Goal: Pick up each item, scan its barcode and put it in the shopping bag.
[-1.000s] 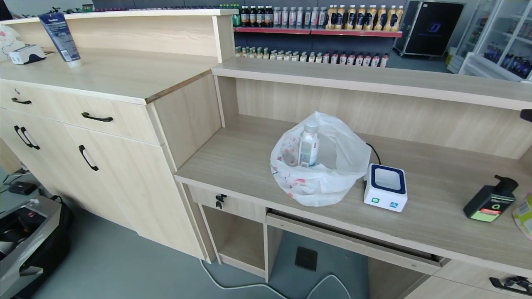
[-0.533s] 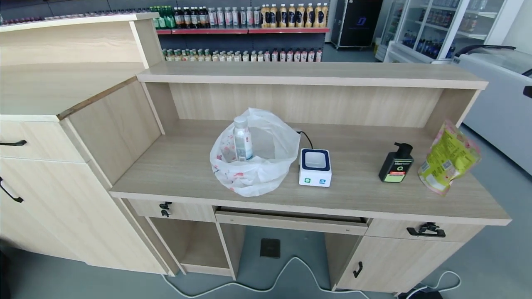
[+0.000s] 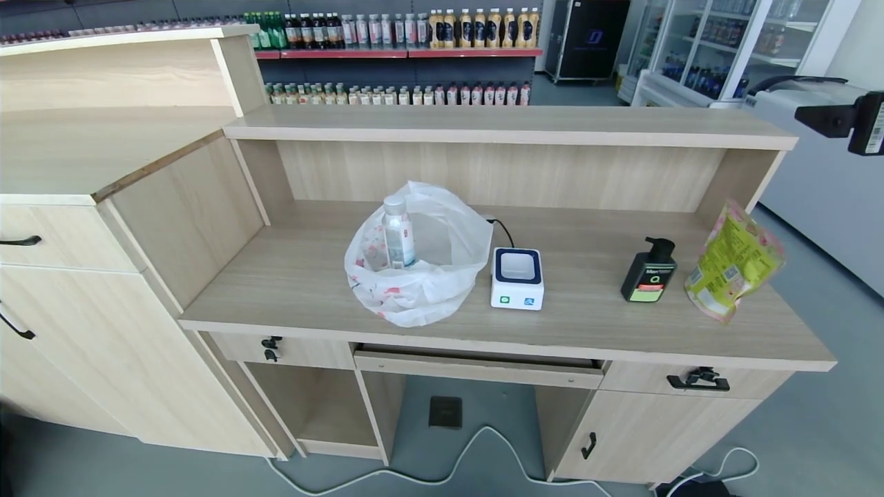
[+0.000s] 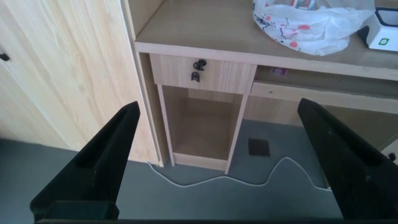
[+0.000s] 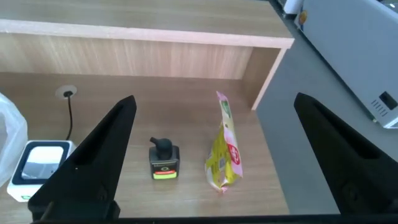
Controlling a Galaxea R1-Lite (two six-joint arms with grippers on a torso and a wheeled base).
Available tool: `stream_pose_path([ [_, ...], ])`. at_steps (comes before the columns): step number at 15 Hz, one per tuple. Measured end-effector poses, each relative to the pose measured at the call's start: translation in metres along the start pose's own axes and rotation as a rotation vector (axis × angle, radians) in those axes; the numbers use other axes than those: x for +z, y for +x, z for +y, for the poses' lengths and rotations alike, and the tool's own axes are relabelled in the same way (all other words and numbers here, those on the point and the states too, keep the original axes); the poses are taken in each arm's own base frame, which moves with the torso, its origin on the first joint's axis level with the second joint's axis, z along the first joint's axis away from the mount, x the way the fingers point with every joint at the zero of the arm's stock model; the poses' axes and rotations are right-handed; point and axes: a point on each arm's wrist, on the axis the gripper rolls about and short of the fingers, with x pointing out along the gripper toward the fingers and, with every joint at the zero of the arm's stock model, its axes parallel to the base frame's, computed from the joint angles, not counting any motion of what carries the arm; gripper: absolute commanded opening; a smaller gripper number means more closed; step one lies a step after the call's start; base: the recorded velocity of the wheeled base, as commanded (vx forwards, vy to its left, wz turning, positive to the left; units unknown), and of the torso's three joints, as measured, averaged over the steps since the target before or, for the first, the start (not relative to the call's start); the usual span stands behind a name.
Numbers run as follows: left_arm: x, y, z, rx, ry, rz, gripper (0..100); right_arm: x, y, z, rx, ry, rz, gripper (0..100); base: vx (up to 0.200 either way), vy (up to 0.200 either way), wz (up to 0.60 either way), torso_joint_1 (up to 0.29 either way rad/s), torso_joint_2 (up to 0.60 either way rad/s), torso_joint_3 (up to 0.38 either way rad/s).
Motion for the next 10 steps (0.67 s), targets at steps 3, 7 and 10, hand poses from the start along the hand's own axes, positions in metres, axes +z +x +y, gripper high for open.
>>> stream_pose_path([
  [3, 0.000, 0.000, 0.000, 0.000, 0.000, 0.000, 100, -0.008, 0.043, 0.015, 0.032, 0.001, -0.004, 100, 0.000, 0.000, 0.00, 0.000, 0.00, 0.000],
  [7, 0.000, 0.000, 0.000, 0.000, 0.000, 0.000, 100, -0.055, 0.069, 0.032, 0.085, 0.048, 0.134, 100, 0.000, 0.000, 0.00, 0.000, 0.00, 0.000],
  [10, 0.000, 0.000, 0.000, 0.000, 0.000, 0.000, 100, -0.094, 0.085, 0.047, 0.107, 0.135, 0.245, 100, 0.000, 0.000, 0.00, 0.000, 0.00, 0.000],
])
